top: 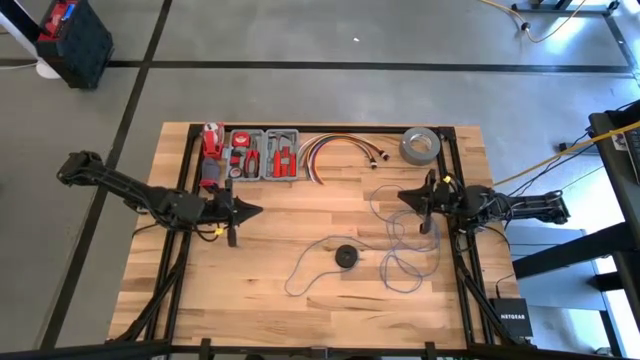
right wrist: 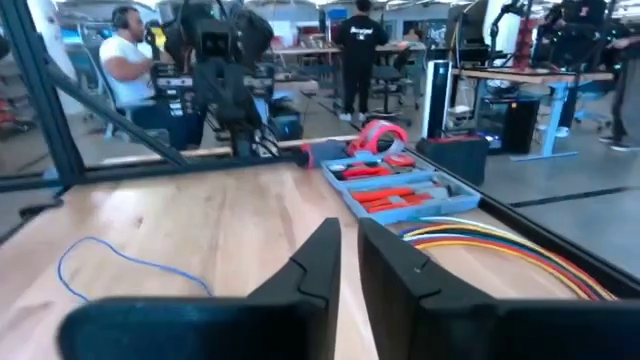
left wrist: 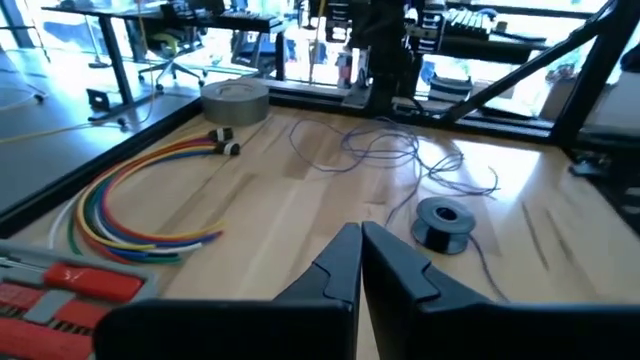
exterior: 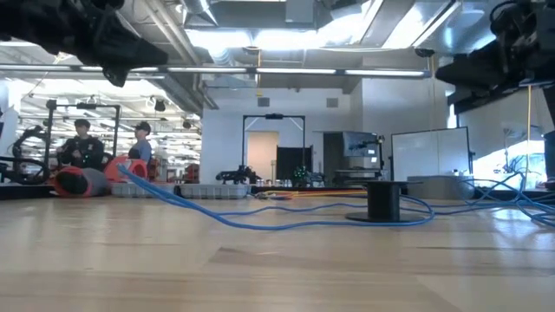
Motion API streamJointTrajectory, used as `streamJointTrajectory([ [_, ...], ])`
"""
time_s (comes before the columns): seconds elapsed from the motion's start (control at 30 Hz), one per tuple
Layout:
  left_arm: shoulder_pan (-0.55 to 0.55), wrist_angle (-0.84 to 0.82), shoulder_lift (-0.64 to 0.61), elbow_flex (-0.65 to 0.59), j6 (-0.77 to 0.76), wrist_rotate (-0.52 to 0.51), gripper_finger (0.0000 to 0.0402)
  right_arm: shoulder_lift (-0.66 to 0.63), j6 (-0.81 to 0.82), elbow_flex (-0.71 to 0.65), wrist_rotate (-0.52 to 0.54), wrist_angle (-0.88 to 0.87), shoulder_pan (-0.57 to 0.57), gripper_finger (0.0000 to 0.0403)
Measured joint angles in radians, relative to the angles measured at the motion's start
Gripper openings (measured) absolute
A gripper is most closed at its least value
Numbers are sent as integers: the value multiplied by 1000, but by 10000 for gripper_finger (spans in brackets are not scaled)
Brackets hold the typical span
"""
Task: Coil cords
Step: Return to Home Position
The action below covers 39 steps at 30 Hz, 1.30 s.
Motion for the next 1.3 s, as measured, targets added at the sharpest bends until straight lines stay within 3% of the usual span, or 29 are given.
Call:
streamJointTrajectory([
  [0.17,4,3,0,0,7,1,7,0,52,0,1,9,0,50],
  [0.53,40,10,-43,-40,45,16,7,-6,-25,0,0,-10,0,50],
  [0.7,60,138,-161,-174,88,126,8,-6,-28,0,-7,-25,0,50],
  [0.83,64,174,-281,-265,91,132,8,-6,-28,0,-7,-31,0,50],
  [0.93,78,102,-366,-270,78,135,8,-6,-28,0,-16,-32,0,50],
  [1.2,78,-30,-622,-270,136,135,8,-11,-27,0,-165,-29,0,50],
  [1.3,80,-72,-641,-270,134,128,8,-11,-26,0,-174,-29,1,50],
])
